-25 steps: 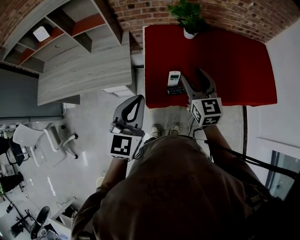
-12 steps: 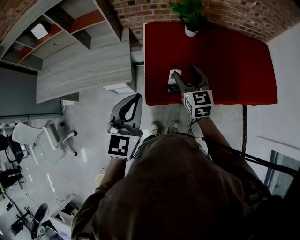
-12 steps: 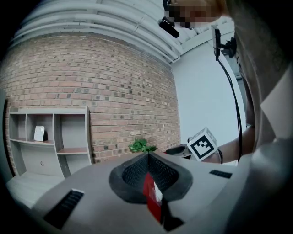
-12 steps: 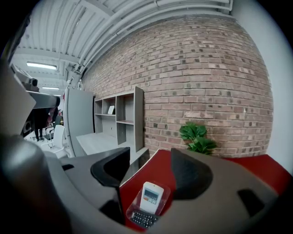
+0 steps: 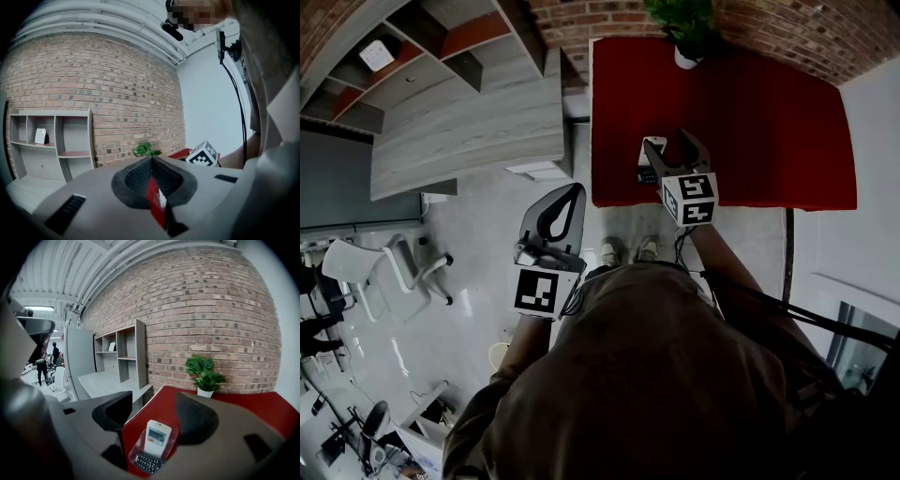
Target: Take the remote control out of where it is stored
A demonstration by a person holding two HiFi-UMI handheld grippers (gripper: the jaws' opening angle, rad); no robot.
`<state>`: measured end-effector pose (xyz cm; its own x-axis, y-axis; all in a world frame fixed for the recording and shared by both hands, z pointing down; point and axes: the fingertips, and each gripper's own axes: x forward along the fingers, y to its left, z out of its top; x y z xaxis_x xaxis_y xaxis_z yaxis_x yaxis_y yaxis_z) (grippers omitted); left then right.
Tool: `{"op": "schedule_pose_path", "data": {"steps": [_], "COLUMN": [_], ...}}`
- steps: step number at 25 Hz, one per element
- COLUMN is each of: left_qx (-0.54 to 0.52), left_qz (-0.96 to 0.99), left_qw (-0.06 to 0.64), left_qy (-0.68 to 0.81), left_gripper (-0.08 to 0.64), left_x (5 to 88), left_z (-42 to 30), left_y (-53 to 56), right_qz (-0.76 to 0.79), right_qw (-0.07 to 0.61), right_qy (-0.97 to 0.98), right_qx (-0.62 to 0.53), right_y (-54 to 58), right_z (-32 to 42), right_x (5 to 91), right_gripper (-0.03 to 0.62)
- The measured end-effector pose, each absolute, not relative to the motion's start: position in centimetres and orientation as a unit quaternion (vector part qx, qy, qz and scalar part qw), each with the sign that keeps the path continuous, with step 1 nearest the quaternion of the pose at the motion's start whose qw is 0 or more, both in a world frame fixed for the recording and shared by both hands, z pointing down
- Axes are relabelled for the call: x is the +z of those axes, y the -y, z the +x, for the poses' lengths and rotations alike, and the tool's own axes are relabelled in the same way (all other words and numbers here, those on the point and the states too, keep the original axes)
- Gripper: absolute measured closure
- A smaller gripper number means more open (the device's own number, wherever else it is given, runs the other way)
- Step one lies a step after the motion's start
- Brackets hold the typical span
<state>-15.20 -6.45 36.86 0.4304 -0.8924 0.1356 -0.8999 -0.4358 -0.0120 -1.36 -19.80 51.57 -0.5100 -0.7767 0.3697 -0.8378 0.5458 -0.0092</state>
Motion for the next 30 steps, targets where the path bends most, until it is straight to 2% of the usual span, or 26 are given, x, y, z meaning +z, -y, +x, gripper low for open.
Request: {"op": "schedule_pose_path", "data": {"steps": [18,30], "left_qx": [0.067,0.068], "left_qz": [0.84,0.837], "left_qw": [0.04,0.046], "left_qy": [0.537,0.541], "left_gripper": [0.551,0.551], "left_x": [37.3,37.7], "left_z": [-16.3,-17.5], "left_y": [7.3,7.7], "right_qz": [0.476,0.491], "right_qw": [0.229,0.249], "right_qy": [0.835,0.805], "right_qx": [0.157,0.22], "right_y": [21.2,21.5], "right_z": [-1.6,-1.5], "right_x": [58.8,62.2], "right_gripper": [0.302,0.299]}}
